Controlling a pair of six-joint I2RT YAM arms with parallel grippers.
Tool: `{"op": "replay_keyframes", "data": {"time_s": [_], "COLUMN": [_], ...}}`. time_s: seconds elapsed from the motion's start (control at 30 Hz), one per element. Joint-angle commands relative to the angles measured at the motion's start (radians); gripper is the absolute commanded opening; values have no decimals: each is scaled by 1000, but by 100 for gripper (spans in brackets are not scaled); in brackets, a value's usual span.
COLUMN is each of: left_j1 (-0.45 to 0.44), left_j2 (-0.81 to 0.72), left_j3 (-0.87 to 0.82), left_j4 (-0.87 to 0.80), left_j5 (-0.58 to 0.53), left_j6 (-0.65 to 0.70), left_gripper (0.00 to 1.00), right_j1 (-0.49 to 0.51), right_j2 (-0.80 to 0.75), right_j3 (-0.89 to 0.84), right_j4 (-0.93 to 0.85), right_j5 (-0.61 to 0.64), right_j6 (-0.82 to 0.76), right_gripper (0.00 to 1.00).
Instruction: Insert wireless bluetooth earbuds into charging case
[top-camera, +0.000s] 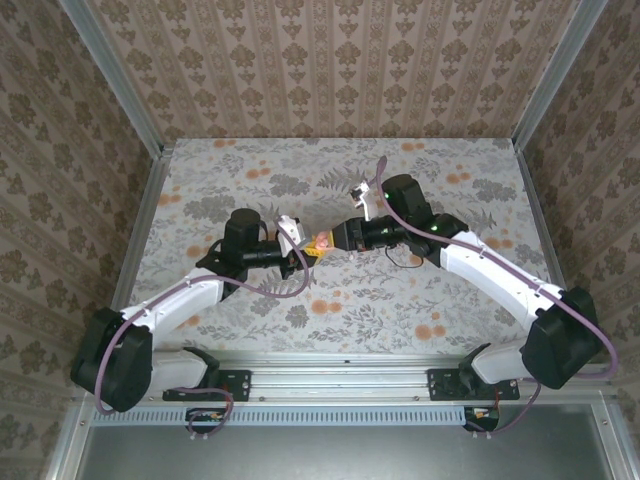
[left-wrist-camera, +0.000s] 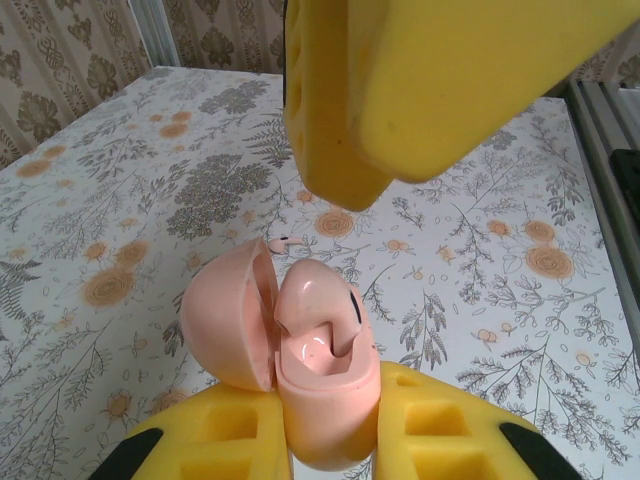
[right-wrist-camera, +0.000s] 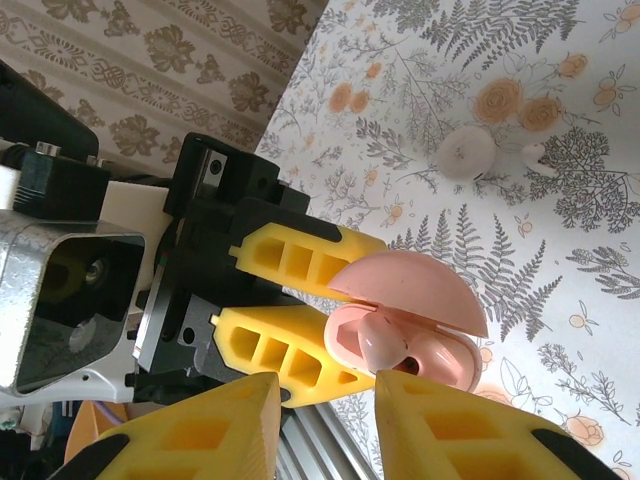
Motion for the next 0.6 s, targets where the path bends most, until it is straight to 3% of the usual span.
{"op": "replay_keyframes", "data": {"time_s": [0.0, 0.57], "left_j1": [-10, -12], "left_j2": [-19, -25], "left_j3": [-9, -7], "left_j4": [-4, -8], "left_j5": [7, 7], "left_j6": [23, 21], "left_gripper": [19, 19], "right_j1": [5, 9], "right_j2": [41, 82], "right_j3": [-3, 16], "right_j4": [10, 67], "right_j5": [-31, -63], "right_j6": [10, 9], "right_gripper": [32, 32]}}
